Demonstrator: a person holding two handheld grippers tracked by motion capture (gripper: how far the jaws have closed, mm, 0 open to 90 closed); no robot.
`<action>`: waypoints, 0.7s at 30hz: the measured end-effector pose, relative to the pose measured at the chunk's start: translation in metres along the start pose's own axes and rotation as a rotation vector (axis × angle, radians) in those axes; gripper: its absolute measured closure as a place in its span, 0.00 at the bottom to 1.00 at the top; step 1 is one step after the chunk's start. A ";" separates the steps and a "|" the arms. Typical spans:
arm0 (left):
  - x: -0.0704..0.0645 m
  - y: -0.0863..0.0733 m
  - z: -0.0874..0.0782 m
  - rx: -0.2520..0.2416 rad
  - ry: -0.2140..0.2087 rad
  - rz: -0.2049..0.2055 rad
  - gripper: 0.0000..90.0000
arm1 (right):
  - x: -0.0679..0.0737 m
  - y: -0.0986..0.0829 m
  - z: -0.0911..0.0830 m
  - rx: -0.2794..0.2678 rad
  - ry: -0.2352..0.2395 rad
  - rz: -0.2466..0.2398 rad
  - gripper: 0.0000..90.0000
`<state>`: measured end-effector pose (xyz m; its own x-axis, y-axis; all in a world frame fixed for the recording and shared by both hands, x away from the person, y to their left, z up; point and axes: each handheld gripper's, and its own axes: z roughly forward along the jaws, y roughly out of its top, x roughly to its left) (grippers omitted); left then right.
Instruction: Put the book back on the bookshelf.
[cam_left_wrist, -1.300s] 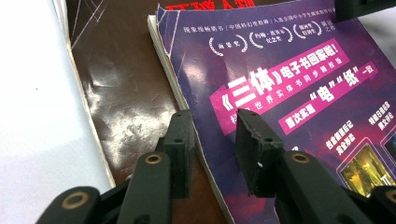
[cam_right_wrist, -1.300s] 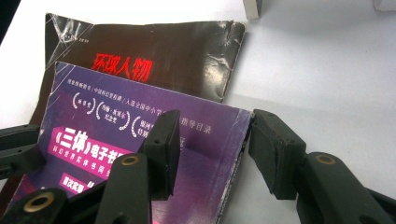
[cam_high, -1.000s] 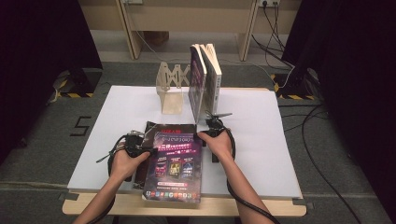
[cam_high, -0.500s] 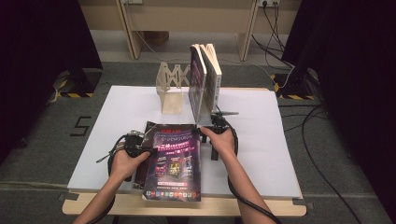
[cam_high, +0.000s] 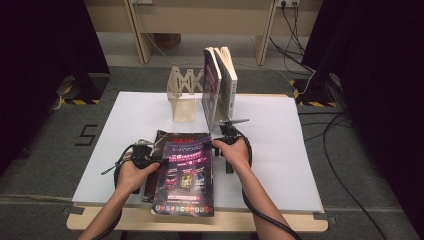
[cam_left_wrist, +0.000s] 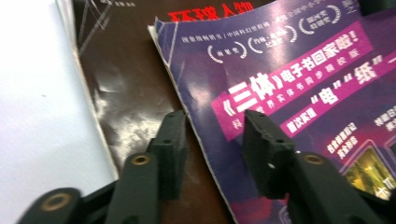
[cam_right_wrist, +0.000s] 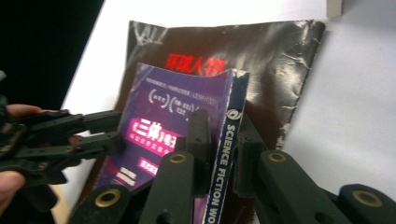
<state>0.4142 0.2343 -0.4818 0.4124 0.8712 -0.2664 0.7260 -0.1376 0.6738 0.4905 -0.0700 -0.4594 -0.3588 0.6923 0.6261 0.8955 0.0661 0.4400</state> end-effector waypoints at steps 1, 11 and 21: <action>0.002 0.000 -0.002 -0.033 -0.003 -0.004 0.59 | 0.000 0.000 0.000 -0.006 0.013 0.010 0.91; 0.032 -0.002 -0.032 -0.208 0.097 -0.004 0.44 | 0.003 -0.001 -0.007 -0.034 0.070 0.025 0.92; 0.065 -0.016 -0.031 -0.238 0.178 -0.070 0.40 | 0.014 0.000 -0.015 -0.063 0.086 -0.011 0.93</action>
<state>0.4119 0.3077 -0.4882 0.2475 0.9465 -0.2070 0.5910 0.0218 0.8063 0.4818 -0.0708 -0.4408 -0.3917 0.6276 0.6728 0.8743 0.0261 0.4847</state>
